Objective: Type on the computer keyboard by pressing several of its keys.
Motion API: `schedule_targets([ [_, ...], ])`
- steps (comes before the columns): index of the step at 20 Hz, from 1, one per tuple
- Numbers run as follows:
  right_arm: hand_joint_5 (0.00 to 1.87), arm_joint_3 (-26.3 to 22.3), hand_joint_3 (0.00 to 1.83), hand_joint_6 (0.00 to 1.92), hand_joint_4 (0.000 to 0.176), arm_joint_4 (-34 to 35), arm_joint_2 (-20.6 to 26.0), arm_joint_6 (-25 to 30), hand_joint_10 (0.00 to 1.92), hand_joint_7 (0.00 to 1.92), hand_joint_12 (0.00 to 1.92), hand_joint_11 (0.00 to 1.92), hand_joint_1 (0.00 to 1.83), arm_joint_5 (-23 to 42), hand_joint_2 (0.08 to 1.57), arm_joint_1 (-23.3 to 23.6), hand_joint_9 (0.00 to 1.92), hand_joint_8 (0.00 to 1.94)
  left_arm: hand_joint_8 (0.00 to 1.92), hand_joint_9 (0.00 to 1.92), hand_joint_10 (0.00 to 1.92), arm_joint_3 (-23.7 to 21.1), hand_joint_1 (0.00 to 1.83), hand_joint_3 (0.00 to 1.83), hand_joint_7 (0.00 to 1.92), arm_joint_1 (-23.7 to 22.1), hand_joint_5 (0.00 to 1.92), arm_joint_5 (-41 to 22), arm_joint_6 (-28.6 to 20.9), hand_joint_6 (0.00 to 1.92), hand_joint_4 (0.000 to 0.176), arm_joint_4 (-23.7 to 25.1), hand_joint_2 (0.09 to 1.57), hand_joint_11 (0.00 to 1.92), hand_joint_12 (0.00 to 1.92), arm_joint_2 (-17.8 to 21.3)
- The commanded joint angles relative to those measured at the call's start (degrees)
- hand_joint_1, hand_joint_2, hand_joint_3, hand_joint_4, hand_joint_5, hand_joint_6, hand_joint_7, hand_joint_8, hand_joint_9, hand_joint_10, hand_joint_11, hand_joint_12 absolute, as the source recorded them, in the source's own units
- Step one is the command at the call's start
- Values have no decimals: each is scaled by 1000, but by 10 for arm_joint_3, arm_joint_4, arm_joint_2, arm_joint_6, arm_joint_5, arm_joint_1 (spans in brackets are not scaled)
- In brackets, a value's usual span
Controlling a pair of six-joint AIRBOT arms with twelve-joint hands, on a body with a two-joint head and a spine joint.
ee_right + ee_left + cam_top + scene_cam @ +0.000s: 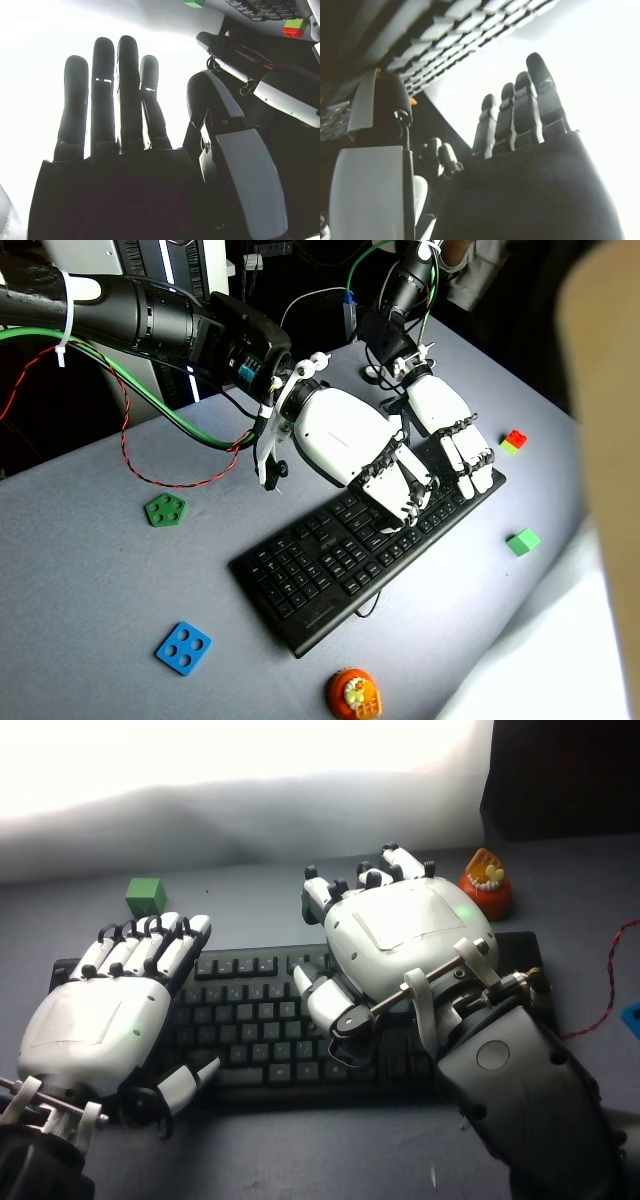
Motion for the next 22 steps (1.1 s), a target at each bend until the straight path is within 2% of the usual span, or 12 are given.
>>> schedule_targets([
  [1, 207, -3, 0, 833, 0, -55, 3, -2, 974, 612, 1730, 0, 373, 27, 1444, 6, 323, 18, 11, 122, 27, 3, 495, 30, 91, -1, 63, -52, 10, 7, 49, 9, 1207, 0, 816, 4],
  [2, 207, -4, 0, 833, 0, -55, 3, -2, 973, 609, 1730, 0, 373, 27, 1444, 5, 320, 16, 14, 147, 34, 3, 319, 25, 124, -1, 92, -52, 10, 15, 44, 9, 1228, 0, 874, 4],
  [3, 204, -4, 0, 833, 0, -55, 3, -4, 974, 606, 1730, 0, 369, 26, 1445, 5, 316, 15, 10, 141, 27, 3, 90, 23, 136, -3, 100, -52, 10, 13, 40, 9, 1262, 0, 805, 4],
  [4, 204, -4, 0, 833, 0, -55, 3, -5, 978, 609, 1732, 0, 371, 26, 1445, 5, 317, 16, 10, 152, 27, 1, 17, 13, 154, -5, 113, -51, 10, 14, 38, 11, 1264, 0, 822, 7],
  [7, 210, -5, 0, 837, 0, -55, 3, -6, 981, 616, 1734, 0, 391, 26, 1438, 5, 323, 19, 3, 149, 18, -4, 0, 0, 156, -22, 116, -17, 6, 8, 32, 56, 1229, 0, 803, 27],
  [10, 179, -6, 0, 856, 0, -55, 4, -6, 1004, 593, 1728, 0, 369, 26, 1447, 5, 293, 10, 3, 178, 24, -23, 0, 0, 169, -35, 131, -9, 6, 9, 32, 56, 1236, 0, 881, 60],
  [14, 192, -12, 0, 867, 0, -55, 7, -12, 995, 614, 1740, 0, 390, 25, 1434, 4, 327, 20, 3, 173, 18, -48, 0, 2, 172, -45, 125, 16, 6, 4, 33, 55, 1240, 0, 858, 105],
  [17, 223, -18, 0, 876, 0, -55, 11, -13, 1011, 664, 1742, 0, 285, 24, 1433, 3, 345, 43, 52, 293, 59, -78, 0, 6, 388, -49, 313, 37, 6, 68, 0, 44, 1266, 0, 1072, 145],
  [19, 388, -18, 0, 934, 0, -55, 12, -15, 1103, 803, 1802, 51, 269, 25, 1398, 5, 493, 273, 108, 486, 152, -92, 0, 9, 596, -57, 527, 49, 6, 156, 0, 42, 1291, 0, 1356, 165],
  [20, 453, -18, 0, 1005, 0, -55, 12, -15, 1214, 772, 1846, 104, 248, 25, 1384, 7, 519, 617, 172, 533, 456, -96, 0, 0, 718, -60, 600, 54, 6, 274, 0, 41, 1312, 0, 1520, 171],
  [21, 585, -19, 0, 1015, 0, -55, 13, -16, 1294, 810, 1866, 300, 276, 25, 1357, 8, 618, 854, 459, 546, 882, -99, 34, 1, 790, -62, 689, 56, 6, 426, 0, 39, 1332, 93, 1653, 175],
  [22, 650, -19, 0, 1029, 0, -55, 13, -18, 1371, 824, 1868, 425, 294, 25, 1343, 9, 676, 998, 770, 555, 1182, -102, 45, 2, 772, -65, 732, 61, 6, 520, 0, 38, 1344, 172, 1745, 180],
])
